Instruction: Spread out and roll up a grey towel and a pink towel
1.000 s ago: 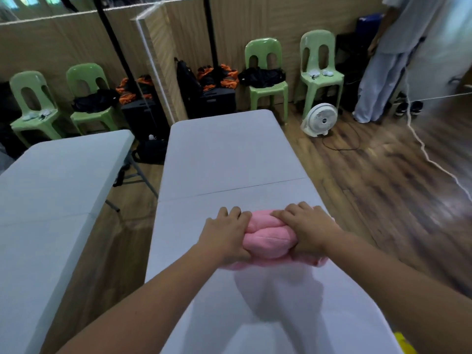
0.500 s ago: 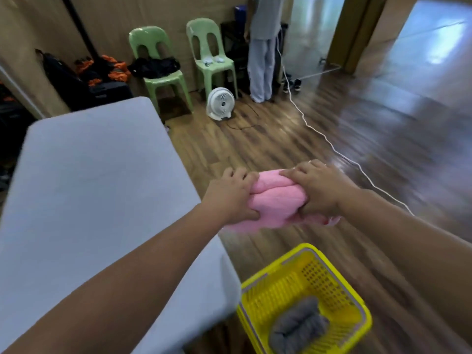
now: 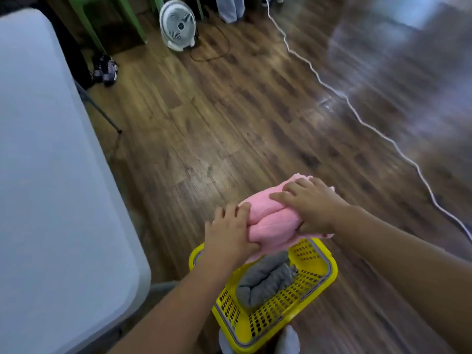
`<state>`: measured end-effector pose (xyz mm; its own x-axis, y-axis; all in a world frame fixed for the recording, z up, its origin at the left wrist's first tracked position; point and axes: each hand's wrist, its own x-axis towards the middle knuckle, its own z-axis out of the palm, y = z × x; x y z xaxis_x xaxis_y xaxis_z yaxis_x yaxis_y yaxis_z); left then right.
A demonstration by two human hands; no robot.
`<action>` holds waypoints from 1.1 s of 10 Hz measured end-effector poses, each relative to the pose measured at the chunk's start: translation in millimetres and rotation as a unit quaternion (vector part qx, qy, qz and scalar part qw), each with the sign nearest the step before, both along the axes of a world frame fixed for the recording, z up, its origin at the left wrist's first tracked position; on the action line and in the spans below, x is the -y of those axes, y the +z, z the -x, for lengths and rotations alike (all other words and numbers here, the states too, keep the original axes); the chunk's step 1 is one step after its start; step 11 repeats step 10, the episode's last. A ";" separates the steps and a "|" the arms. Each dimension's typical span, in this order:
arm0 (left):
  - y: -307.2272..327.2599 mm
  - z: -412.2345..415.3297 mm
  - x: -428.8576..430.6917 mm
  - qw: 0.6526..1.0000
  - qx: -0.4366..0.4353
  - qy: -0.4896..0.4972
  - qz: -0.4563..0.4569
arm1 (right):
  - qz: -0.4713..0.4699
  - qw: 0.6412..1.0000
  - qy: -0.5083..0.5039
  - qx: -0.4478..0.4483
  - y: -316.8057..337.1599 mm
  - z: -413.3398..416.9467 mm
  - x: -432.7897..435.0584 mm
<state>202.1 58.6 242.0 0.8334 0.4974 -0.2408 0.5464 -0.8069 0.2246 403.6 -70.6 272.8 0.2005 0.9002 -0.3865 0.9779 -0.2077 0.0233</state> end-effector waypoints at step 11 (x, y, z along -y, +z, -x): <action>-518.2 13.9 25.5 0.978 -0.154 0.134 0.047 | 0.129 0.985 0.018 -0.109 -554.2 10.7 -27.0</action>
